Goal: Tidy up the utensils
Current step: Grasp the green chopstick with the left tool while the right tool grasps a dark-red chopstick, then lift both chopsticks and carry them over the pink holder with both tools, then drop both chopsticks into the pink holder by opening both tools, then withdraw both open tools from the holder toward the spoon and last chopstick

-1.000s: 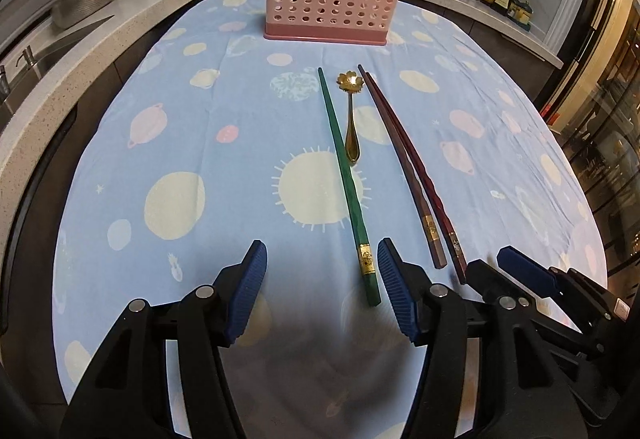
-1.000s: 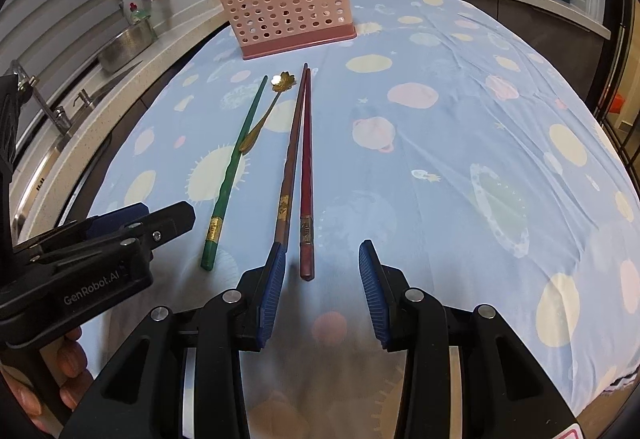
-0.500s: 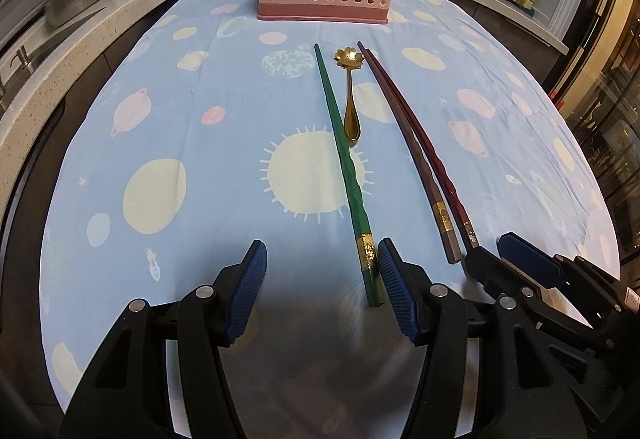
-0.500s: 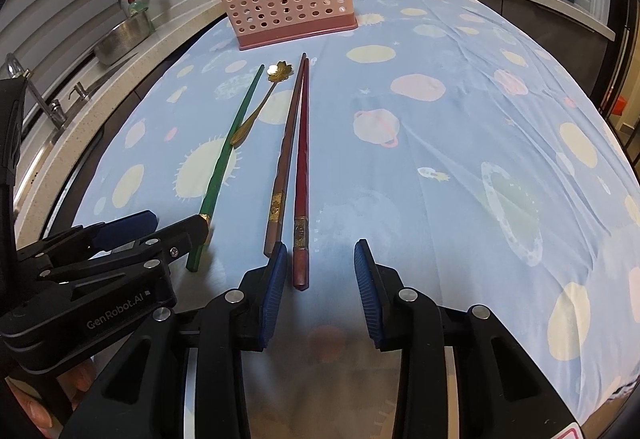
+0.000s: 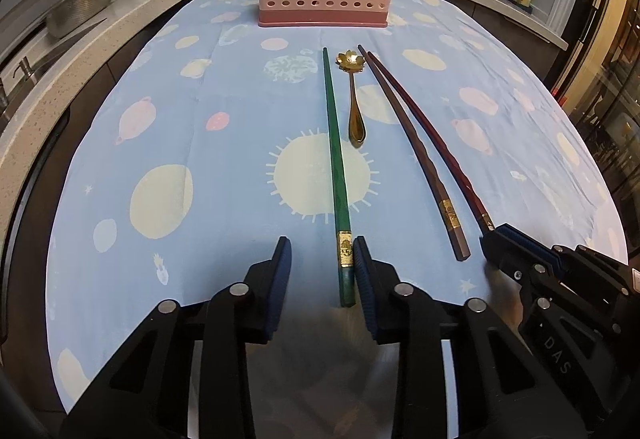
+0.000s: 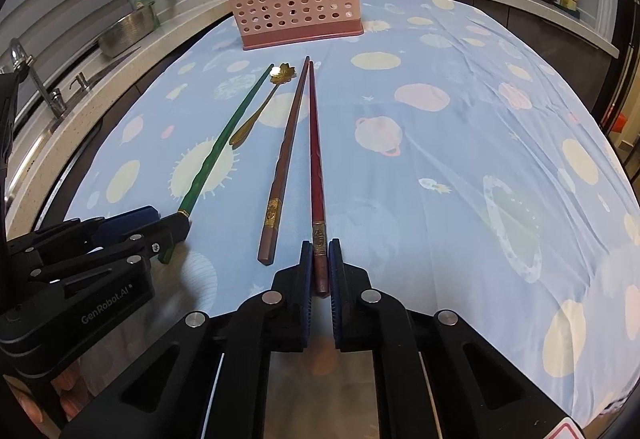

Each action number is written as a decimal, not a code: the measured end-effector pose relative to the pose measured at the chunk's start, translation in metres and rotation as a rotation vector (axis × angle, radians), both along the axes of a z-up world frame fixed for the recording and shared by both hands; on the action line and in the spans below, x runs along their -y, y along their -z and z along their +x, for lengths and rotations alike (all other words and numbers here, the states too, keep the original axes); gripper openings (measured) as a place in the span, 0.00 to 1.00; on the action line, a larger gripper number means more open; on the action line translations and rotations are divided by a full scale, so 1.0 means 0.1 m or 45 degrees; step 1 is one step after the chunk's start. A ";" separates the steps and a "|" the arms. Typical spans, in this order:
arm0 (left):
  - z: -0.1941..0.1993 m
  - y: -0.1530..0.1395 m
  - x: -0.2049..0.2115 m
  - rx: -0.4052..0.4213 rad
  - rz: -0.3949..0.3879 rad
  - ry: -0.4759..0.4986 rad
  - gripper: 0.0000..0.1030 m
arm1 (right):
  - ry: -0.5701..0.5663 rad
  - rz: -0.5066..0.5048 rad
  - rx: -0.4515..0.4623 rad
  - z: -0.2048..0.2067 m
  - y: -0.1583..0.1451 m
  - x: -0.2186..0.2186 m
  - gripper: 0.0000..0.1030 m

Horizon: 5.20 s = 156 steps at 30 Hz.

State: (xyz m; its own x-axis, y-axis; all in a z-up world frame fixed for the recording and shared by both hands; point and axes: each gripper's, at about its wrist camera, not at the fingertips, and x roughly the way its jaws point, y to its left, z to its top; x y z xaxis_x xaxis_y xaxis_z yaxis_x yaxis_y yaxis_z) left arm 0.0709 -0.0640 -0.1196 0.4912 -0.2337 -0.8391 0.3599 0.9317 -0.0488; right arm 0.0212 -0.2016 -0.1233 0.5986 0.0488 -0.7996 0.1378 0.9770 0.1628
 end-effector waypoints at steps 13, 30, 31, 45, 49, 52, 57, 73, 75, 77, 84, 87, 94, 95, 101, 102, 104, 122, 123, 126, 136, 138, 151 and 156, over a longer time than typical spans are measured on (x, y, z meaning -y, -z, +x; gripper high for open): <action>-0.06 -0.08 -0.20 -0.011 -0.037 -0.052 0.08 | 0.011 0.022 0.024 -0.17 -0.10 0.02 0.07; -0.23 -0.62 -0.49 0.073 -0.147 -0.108 0.06 | 0.065 0.097 0.169 -0.47 -0.60 0.17 0.07; -0.24 -0.68 -0.50 0.086 -0.160 -0.107 0.06 | 0.070 0.102 0.186 -0.49 -0.65 0.18 0.07; -0.25 -0.45 -0.39 0.001 -0.160 -0.059 0.32 | 0.084 0.151 0.224 -0.53 -0.79 0.24 0.07; -0.21 -0.19 -0.33 -0.064 -0.128 -0.050 0.34 | 0.080 0.156 0.204 -0.55 -0.74 0.23 0.07; -0.16 -0.06 -0.34 -0.098 -0.121 -0.067 0.33 | 0.085 0.155 0.200 -0.55 -0.72 0.23 0.07; -0.14 -0.02 -0.38 -0.116 -0.139 -0.075 0.25 | 0.092 0.158 0.183 -0.52 -0.67 0.24 0.07; -0.18 -0.57 -0.48 0.017 -0.221 -0.056 0.07 | 0.111 0.164 0.286 -0.52 -0.99 0.33 0.07; -0.13 -0.77 -0.50 0.068 -0.243 -0.058 0.07 | 0.115 0.172 0.329 -0.50 -1.13 0.37 0.07; -0.07 -0.97 -0.52 0.122 -0.258 -0.058 0.07 | 0.114 0.174 0.375 -0.46 -1.28 0.40 0.07; 0.17 -1.50 -0.52 0.259 -0.292 -0.068 0.07 | 0.097 0.137 0.533 -0.27 -1.76 0.42 0.07; 0.29 -1.68 -0.50 0.310 -0.298 -0.071 0.07 | 0.088 0.127 0.581 -0.18 -1.91 0.43 0.07; 0.51 -2.01 -0.43 0.407 -0.302 -0.067 0.07 | 0.083 0.115 0.660 0.07 -2.17 0.50 0.07; 0.55 -2.07 -0.42 0.417 -0.306 -0.067 0.07 | 0.084 0.121 0.670 0.11 -2.20 0.52 0.07; 0.80 -2.39 -0.38 0.502 -0.316 -0.072 0.07 | 0.090 0.146 0.720 0.39 -2.39 0.63 0.07; 0.85 -2.45 -0.38 0.518 -0.319 -0.074 0.07 | 0.089 0.145 0.729 0.44 -2.43 0.63 0.07; 0.95 -2.57 -0.36 0.547 -0.328 -0.076 0.07 | 0.086 0.150 0.750 0.57 -2.52 0.66 0.07; 2.05 -3.34 0.07 0.745 -0.377 -0.082 0.07 | 0.137 0.157 0.858 2.11 -3.07 0.83 0.07; 2.11 -3.32 0.10 0.744 -0.367 -0.082 0.07 | 0.136 0.150 0.850 2.19 -3.05 0.83 0.07; 2.24 -3.21 0.18 0.726 -0.341 -0.077 0.07 | 0.132 0.135 0.806 2.38 -2.92 0.81 0.07; 2.56 -2.76 0.28 0.605 -0.297 -0.084 0.07 | 0.092 0.106 0.626 2.82 -2.41 0.72 0.07; 2.58 -2.70 0.29 0.593 -0.289 -0.084 0.07 | 0.090 0.100 0.606 2.86 -2.34 0.70 0.07; 2.52 -2.55 0.29 0.601 -0.197 -0.158 0.54 | 0.138 0.065 0.623 2.77 -2.30 0.65 0.55; 2.37 -2.61 0.20 0.630 -0.187 -0.179 0.64 | 0.128 0.029 0.647 2.55 -2.41 0.59 0.61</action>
